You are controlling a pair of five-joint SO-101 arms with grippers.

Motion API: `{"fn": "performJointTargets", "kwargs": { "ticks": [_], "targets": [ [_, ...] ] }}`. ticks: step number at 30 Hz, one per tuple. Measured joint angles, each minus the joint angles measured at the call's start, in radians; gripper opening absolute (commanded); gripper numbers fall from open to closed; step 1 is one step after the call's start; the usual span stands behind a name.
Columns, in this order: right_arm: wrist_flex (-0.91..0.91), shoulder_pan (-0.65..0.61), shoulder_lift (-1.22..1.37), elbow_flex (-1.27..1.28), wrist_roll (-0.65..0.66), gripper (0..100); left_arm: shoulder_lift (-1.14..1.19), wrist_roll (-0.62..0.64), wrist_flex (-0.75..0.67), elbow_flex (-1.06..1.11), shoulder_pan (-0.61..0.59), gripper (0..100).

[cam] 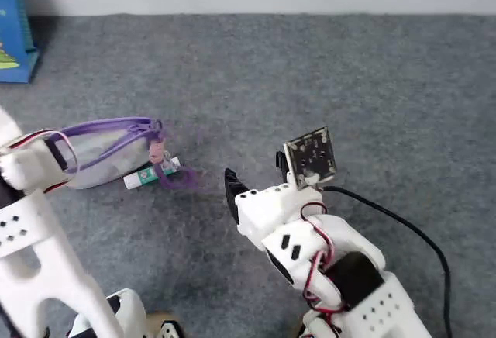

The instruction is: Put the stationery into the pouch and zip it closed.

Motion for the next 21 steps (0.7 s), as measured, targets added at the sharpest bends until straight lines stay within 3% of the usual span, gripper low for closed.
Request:
{"fn": "performJointTargets", "kwargs": {
  "ticks": [8, 21],
  "targets": [
    [-0.078, 0.002, 0.252, 0.003, 0.000, 31.7, 0.000, -0.028, -0.025, 0.000, -0.164, 1],
    [-0.104, -0.054, 0.945, -0.307, 0.247, 31.7, 0.000, -0.140, -0.083, 0.003, -0.292, 1]
  ]
}}
